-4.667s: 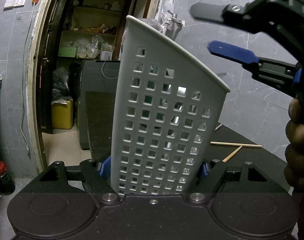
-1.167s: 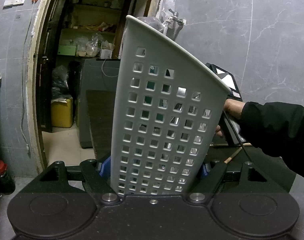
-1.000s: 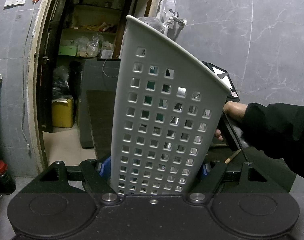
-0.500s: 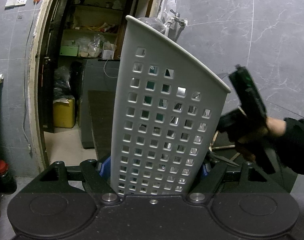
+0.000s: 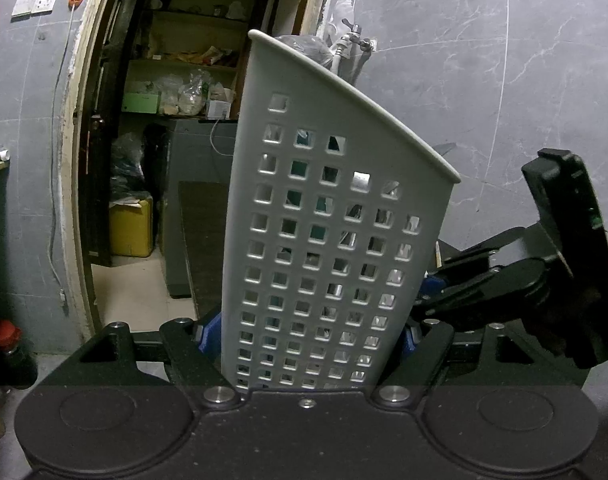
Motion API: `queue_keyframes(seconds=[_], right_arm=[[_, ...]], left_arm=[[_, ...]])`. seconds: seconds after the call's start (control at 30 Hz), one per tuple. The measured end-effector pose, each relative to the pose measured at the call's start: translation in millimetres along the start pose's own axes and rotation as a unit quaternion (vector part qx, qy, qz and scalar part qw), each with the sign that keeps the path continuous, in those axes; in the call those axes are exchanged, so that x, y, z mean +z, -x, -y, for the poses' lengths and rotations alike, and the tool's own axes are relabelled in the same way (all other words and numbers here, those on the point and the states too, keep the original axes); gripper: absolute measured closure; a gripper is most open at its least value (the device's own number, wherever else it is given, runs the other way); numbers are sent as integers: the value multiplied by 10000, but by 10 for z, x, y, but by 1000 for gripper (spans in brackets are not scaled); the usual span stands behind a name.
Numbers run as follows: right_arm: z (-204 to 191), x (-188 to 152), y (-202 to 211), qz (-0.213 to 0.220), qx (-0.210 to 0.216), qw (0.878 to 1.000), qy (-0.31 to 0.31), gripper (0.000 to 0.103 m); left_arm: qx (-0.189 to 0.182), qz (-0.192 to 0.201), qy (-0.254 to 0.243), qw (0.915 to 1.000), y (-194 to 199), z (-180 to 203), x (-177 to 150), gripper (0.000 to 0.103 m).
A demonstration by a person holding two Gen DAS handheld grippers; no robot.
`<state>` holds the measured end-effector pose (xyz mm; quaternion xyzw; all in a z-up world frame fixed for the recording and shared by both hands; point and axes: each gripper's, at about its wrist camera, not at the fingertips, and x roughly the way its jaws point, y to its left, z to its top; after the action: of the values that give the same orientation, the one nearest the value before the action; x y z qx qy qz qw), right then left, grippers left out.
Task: Organize utensils
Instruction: 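Lift the black scissors and carry them toward the basket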
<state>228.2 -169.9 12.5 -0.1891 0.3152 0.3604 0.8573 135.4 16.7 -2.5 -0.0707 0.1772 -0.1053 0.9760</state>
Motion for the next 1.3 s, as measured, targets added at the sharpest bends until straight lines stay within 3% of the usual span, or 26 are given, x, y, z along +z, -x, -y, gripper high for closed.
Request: queue_keyframes(seconds=[0.13, 0.27, 0.5, 0.67, 1.13, 1.3], right_arm=[[-60, -23, 37, -43, -26, 9999, 118, 67], [-55, 21, 0, -88, -18, 9999, 48, 56], [32, 71, -82, -112, 63, 9999, -105, 47], [38, 80, -48, -95, 12, 9999, -76, 30], [-1, 140, -108, -172, -164, 9997, 85, 30], [-70, 145, -149, -236, -95, 9994, 251, 45]], left_arm=[[4, 0, 2, 10000, 0, 4, 0, 24], [1, 0, -1, 10000, 0, 2, 1, 24], [1, 1, 1, 10000, 0, 4, 1, 24], [3, 2, 0, 10000, -1, 5, 0, 24], [-4, -1, 5, 10000, -1, 4, 0, 24], [-6, -5, 17, 10000, -10, 13, -5, 24]])
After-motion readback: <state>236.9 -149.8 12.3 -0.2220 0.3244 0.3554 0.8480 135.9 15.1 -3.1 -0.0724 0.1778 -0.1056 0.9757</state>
